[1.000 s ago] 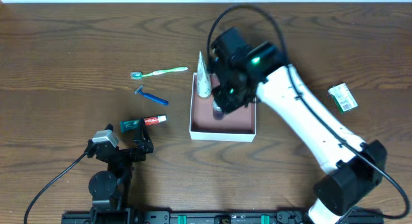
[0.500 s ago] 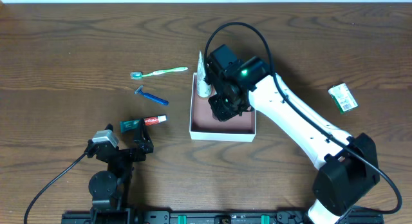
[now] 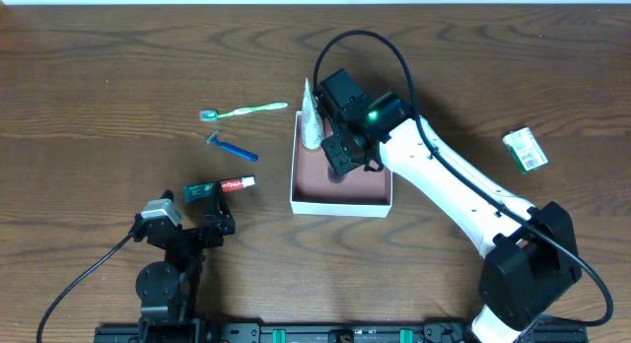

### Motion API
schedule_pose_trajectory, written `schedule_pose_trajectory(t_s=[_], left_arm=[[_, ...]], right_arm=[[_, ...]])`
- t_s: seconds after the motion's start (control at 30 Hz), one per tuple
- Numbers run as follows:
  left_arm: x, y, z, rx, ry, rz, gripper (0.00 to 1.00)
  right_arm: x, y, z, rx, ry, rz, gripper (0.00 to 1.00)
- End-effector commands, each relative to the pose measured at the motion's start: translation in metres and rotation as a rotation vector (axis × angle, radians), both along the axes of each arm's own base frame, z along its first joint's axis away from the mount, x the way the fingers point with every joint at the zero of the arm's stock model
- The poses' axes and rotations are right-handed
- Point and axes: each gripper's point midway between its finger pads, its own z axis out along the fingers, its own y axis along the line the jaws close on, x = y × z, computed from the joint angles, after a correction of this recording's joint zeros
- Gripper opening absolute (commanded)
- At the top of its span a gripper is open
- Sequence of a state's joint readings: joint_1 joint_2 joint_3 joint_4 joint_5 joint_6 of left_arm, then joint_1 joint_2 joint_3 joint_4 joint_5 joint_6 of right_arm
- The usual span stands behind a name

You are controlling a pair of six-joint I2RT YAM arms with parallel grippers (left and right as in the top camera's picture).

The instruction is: Pack container

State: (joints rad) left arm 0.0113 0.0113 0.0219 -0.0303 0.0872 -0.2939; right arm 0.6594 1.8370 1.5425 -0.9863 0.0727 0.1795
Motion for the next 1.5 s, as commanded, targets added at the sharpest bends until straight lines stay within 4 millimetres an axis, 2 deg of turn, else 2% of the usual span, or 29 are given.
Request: schedule_pose_trajectory(t_s=[0.0, 0.33, 0.53, 0.8, 1.27, 1.33, 1.47], left_arm=[[-0.001, -0.002, -0.016, 0.002, 0.049, -0.014, 0.98], [-0.001, -0.002, -0.016, 0.002, 0.049, -0.014, 0.98], [-0.001, -0.002, -0.016, 0.002, 0.049, -0.014, 0.98], [-0.001, -0.002, -0.016, 0.002, 0.049, -0.014, 0.98], [-0.001, -0.002, -0.016, 0.002, 0.049, -0.014, 0.98], [-0.001, -0.002, -0.016, 0.002, 0.049, -0.014, 0.98], [-0.001, -0.002, -0.016, 0.002, 0.049, -0.014, 0.98]], right_arm=[[0.009, -0.007, 0.002, -0.026, -0.044, -0.033, 0.29], [0.034, -0.009, 0.009, 0.014, -0.117, -0.041, 0.31], [0.037, -0.010, 0.010, 0.017, -0.123, -0.031, 0.31], [0.044, 0.000, 0.014, 0.059, -0.151, -0.006, 0.34], [0.045, 0.007, 0.022, 0.117, -0.145, -0.055, 0.34], [0.043, 0.006, 0.022, 0.113, -0.139, -0.055, 0.39], [0.034, 0.005, 0.031, 0.130, -0.122, -0.046, 0.43]])
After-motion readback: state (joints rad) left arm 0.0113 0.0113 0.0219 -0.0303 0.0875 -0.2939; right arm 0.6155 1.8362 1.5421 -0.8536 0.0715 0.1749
